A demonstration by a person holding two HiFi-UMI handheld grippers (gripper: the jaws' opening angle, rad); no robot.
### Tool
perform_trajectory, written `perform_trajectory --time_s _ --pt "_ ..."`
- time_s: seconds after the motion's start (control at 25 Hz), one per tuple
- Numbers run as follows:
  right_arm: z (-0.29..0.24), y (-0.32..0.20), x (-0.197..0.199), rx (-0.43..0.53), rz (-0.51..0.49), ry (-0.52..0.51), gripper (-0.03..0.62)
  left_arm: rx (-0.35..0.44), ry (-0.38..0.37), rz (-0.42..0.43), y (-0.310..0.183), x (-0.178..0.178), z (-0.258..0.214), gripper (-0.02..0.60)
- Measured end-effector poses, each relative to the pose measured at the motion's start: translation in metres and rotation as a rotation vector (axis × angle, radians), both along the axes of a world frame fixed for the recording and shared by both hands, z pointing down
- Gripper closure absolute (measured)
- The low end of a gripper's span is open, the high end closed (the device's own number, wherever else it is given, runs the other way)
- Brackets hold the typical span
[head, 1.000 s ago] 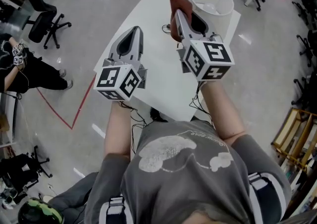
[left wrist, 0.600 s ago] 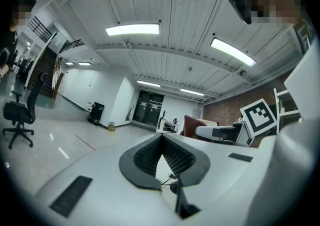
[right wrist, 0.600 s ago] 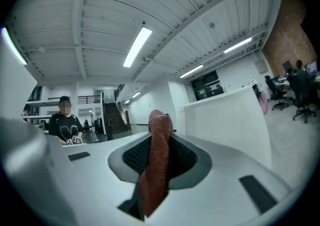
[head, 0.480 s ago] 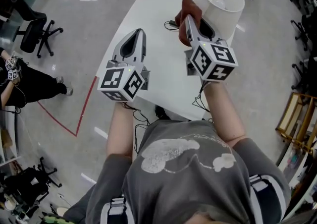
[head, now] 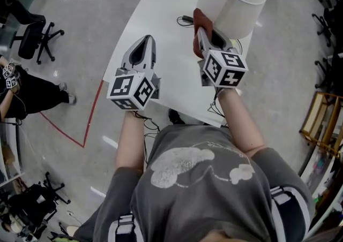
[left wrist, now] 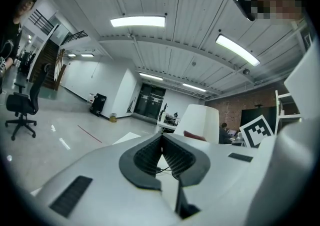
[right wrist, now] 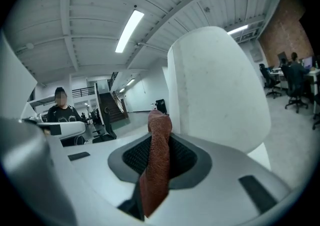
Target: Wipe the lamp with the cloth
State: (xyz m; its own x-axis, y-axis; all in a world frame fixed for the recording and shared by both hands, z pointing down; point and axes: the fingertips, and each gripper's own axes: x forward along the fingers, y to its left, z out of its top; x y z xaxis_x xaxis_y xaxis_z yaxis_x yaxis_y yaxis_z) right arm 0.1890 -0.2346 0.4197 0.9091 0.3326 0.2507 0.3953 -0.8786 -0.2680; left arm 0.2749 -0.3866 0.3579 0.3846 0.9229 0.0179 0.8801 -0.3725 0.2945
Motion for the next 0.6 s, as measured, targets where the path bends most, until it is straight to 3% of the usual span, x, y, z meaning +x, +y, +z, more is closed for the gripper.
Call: perform_trajectory --time_s 0.24,0.6 --pt "0.017 -0.016 -0.004 -0.002 -0.05 -0.015 0.508 0.012 -0.027 0.01 -0.002 -0.007 0.013 0.574" --pt "0.0 -0.029 -0.015 -0.043 -0.145 0.01 0.508 -0.015 -0.035 0.025 0.013 -0.025 0.011 0.574"
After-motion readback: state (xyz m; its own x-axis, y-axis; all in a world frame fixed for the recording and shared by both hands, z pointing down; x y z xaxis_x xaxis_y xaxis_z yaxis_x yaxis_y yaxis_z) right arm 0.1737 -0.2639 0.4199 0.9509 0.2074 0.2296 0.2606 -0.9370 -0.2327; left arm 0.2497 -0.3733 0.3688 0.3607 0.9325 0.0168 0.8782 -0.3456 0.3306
